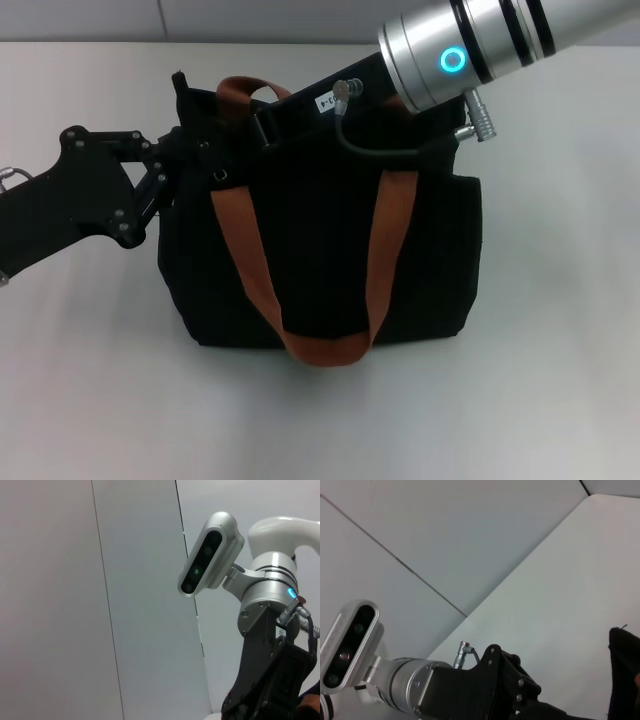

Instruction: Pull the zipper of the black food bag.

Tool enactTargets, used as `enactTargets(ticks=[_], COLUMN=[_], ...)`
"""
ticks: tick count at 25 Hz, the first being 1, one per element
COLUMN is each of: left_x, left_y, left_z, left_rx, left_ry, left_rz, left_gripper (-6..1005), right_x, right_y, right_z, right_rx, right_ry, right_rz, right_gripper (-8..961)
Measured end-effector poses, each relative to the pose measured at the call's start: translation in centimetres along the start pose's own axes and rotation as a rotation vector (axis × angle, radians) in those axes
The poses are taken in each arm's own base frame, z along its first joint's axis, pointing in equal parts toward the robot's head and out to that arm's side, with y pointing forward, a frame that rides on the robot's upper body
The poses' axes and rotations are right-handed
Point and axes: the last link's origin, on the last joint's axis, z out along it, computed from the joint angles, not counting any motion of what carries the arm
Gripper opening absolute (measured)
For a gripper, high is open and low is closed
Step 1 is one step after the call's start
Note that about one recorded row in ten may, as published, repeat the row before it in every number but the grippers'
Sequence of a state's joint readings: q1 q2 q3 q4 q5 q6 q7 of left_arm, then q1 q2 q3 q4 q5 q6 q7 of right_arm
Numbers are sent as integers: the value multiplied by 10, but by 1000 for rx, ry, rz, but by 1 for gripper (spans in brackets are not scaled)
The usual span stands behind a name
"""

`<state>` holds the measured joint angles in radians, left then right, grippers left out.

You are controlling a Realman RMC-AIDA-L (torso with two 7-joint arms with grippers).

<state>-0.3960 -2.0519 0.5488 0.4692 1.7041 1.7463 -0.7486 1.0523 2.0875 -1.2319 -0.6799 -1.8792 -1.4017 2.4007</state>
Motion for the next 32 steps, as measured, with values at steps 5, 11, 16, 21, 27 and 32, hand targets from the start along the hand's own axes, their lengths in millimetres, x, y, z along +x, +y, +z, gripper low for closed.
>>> enactTargets(ticks=[5, 11, 16, 21, 27, 32], left_x=[0, 0, 1, 1, 2, 2], left_y=[0, 1, 1, 1, -2, -3], left_z=[-3, -6, -7, -8, -10, -10], left_rx=[13, 19, 20, 24, 42, 47], left_ry=[3, 10, 12, 13, 17, 12], left_rz=[-3, -2, -1, 1, 6, 10], left_gripper=[38, 39, 39, 39, 40, 40], right_x=[-5, -7, -9, -12, -15, -13], right_y=[3, 5, 8, 9, 13, 12], right_z=[-6, -9, -8, -8, -8, -15], right_rx=[61, 105, 129, 171, 218, 258], right_ry=[19, 47, 64, 85, 108, 115], right_rz=[-6, 0, -4, -10, -14, -3], right_gripper=[-2, -1, -2, -2, -1, -1])
